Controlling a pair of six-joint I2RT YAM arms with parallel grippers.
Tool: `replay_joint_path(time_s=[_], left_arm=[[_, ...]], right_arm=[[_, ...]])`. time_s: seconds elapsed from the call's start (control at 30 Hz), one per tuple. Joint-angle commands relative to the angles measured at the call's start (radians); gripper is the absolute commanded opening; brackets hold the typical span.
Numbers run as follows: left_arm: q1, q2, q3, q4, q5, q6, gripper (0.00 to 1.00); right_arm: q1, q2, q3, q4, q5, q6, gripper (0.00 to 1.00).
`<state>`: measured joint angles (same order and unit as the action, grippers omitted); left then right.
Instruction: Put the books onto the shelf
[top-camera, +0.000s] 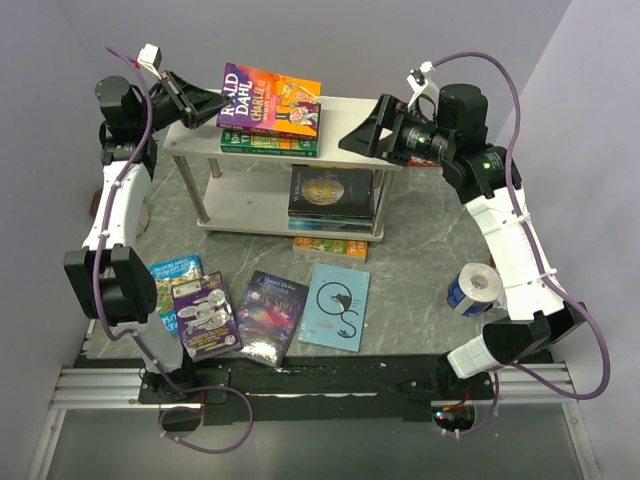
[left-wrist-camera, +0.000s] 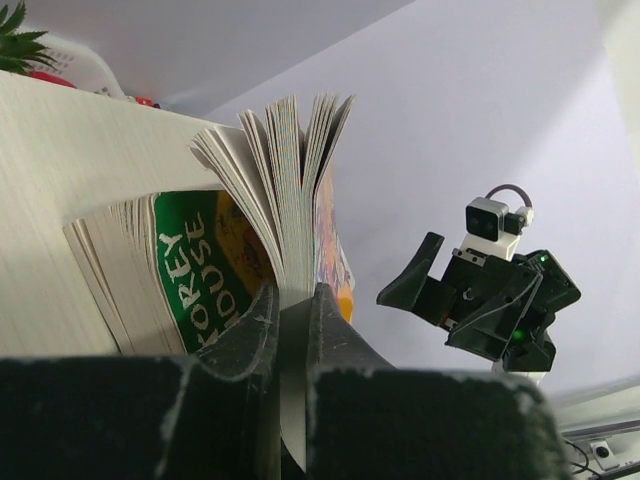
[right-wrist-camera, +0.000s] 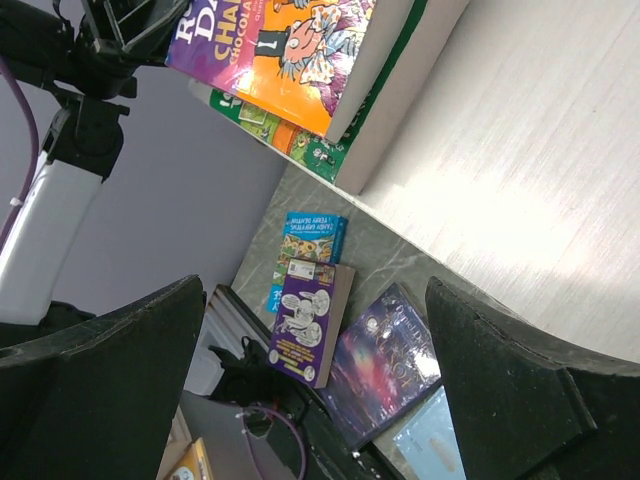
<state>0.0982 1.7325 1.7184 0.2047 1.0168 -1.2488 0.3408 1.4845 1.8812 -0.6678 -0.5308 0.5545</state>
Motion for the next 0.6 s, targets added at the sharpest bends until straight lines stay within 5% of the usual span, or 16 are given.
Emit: replay_joint_path(time_s=[0.0,0.43,0.57], left_arm=[[-0.006,-0.019,-0.009,0.056,0.028,0.018,0.01],[-0.005,-0.057,-0.135,0.122,0.029,0.005,0.02],[-0.003,-0.056,-0.132,0.128,0.034,-0.001,0.18]], right_arm=[[0.004,-0.043,-0.01,0.05,0.014,-0.018,0.98],[0.004,-0.044,-0.042,0.065,0.006,-0.011,0.98],[0.006,-0.044,-0.042,0.063,0.005,-0.011,0.98]])
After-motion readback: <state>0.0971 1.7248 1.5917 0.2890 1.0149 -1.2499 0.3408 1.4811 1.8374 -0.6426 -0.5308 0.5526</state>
